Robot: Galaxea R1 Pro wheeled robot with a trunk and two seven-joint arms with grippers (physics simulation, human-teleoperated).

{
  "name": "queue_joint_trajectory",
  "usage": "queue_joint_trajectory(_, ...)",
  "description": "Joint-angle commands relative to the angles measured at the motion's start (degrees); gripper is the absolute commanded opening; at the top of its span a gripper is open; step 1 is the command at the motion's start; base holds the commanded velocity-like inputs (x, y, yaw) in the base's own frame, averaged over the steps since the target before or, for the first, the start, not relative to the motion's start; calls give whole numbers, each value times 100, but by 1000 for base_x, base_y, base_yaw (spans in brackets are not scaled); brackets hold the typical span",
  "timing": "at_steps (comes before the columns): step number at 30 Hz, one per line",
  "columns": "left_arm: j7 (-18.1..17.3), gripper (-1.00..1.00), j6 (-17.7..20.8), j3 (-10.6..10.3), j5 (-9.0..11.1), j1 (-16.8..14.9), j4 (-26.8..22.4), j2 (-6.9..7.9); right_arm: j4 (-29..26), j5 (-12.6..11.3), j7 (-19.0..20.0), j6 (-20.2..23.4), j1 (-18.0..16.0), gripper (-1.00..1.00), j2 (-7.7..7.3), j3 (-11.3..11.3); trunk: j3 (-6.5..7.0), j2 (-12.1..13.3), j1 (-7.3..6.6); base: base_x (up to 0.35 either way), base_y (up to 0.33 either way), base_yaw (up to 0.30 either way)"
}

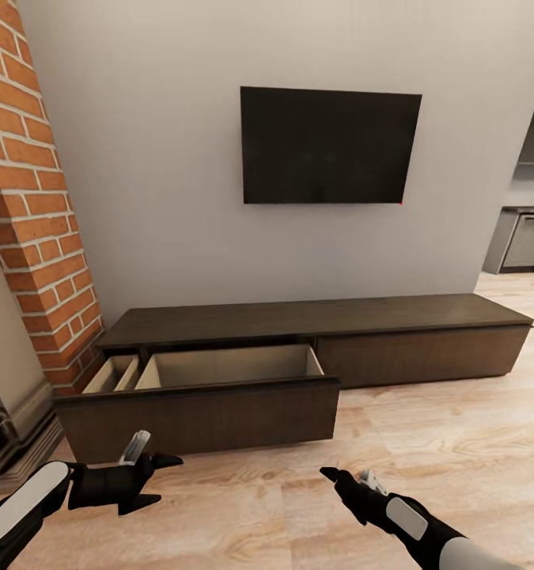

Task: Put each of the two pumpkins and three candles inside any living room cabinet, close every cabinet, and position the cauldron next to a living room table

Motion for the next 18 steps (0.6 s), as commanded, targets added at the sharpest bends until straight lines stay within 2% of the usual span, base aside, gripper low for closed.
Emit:
queue_joint_trajectory(1, 74, 100, 4, 29, 56, -4, -8, 4, -2, -29, 3, 17, -4, 100, -5, 30, 17, -1, -4, 0, 0, 0)
queue_joint_trajectory(18, 87, 100, 9, 128, 84, -4, 53, 4, -5, -17, 31, 4, -3, 100, 1, 32, 393, 22, -47, 0, 0, 0)
